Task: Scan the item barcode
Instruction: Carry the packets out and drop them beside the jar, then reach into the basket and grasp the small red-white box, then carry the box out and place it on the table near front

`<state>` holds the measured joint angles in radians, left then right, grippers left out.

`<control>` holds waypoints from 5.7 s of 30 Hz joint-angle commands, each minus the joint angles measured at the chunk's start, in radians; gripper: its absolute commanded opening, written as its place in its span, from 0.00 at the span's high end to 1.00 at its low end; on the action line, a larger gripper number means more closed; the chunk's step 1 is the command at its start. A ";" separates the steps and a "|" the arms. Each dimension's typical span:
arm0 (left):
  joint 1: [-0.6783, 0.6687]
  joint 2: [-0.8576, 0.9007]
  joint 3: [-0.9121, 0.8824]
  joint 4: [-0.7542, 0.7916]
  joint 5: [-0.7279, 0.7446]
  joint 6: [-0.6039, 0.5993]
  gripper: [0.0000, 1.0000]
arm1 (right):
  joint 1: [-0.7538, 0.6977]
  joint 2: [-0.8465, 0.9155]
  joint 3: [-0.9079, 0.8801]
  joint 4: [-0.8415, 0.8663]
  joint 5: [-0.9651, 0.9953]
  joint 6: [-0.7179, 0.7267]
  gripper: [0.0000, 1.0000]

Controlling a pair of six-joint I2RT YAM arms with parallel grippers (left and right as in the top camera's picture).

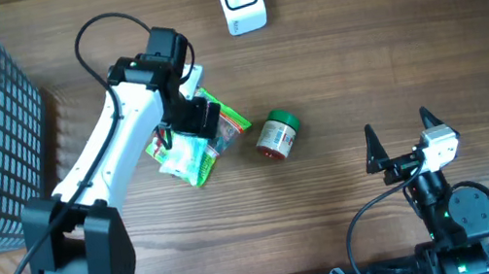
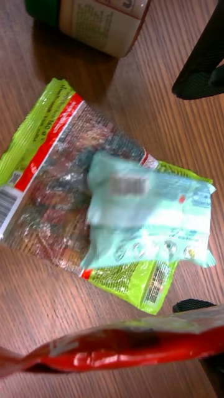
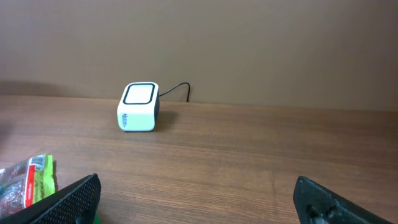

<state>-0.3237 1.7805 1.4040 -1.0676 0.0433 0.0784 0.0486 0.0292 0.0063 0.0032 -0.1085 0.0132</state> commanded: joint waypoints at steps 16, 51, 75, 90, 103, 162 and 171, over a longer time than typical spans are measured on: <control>-0.002 -0.076 0.118 -0.071 -0.034 0.025 0.34 | -0.007 0.001 -0.001 0.003 -0.005 -0.006 0.00; 1.087 0.251 0.596 0.024 0.124 0.386 0.05 | -0.007 0.001 -0.001 0.003 -0.005 -0.006 0.00; 1.067 0.563 0.593 0.190 0.113 0.389 0.03 | -0.007 0.001 -0.001 0.003 -0.005 -0.006 0.00; 1.068 0.597 0.591 0.145 0.113 0.386 0.39 | -0.007 0.001 -0.001 0.003 -0.005 -0.006 0.00; 1.068 0.551 0.593 0.118 0.113 0.385 0.60 | -0.007 0.001 -0.001 0.003 -0.005 -0.006 0.00; 0.161 -0.320 -0.107 -0.129 0.282 0.250 0.00 | -0.007 0.001 -0.001 0.003 -0.005 -0.006 0.00; 0.129 -0.322 -0.093 -0.124 0.227 0.250 0.00 | -0.007 0.001 -0.001 0.003 -0.005 -0.006 0.00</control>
<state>-0.1905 1.4605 1.3033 -1.1954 0.3058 0.3271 0.0486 0.0292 0.0063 0.0032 -0.1085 0.0132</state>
